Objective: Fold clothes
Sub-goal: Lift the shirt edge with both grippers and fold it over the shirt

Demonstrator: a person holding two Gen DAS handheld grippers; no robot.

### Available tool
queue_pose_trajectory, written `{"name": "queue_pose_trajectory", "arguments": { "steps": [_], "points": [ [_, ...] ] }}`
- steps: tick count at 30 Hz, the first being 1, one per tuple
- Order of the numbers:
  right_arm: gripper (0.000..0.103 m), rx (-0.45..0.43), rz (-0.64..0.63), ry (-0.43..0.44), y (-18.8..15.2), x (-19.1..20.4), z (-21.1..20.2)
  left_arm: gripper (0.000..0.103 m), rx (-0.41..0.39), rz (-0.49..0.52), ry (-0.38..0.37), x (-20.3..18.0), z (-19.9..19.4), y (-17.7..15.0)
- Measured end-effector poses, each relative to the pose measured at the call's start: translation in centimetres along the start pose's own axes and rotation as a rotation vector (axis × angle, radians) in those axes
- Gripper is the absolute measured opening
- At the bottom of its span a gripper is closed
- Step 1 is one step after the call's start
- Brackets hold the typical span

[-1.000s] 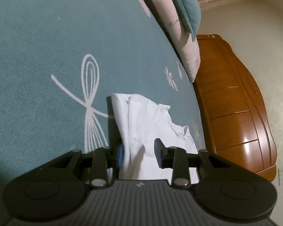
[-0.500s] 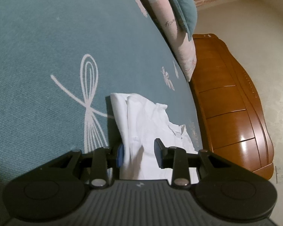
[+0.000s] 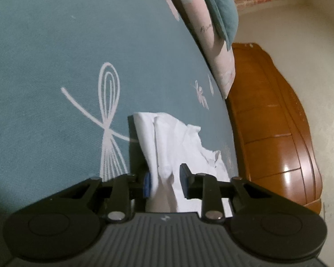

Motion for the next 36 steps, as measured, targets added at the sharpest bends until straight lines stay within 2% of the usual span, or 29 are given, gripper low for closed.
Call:
{"name": "queue_pose_trajectory", "arguments": {
  "steps": [7, 16, 26, 36],
  "points": [
    [0.003, -0.011, 0.043, 0.015, -0.3, -0.7, -0.5, 0.012, 0.02, -0.005, 0.057, 0.1, 0.1, 0.2],
    [0.003, -0.033, 0.11, 0.034, -0.8, -1.8, -1.2, 0.008, -0.007, 0.067, 0.179, -3.5, -0.9, 0.3],
    [0.003, -0.081, 0.238, 0.003, -3.1, -6.0, -4.6, 0.008, -0.032, 0.219, 0.288, -11.7, -1.2, 0.0],
    [0.003, -0.097, 0.381, -0.074, -8.2, -11.8, -8.1, 0.008, -0.011, 0.391, 0.31, -22.4, 3.1, -3.2]
  ]
}}
Point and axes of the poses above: each gripper's, at about its wrist camera, not at the fingertips, and z roughly the way its jaws point, x to its left, y to its top, the point moved 10 cm from there along z, roughly the way its jaws point, and after that the axes turned 1 degree about -z, right-handed, at the moved point
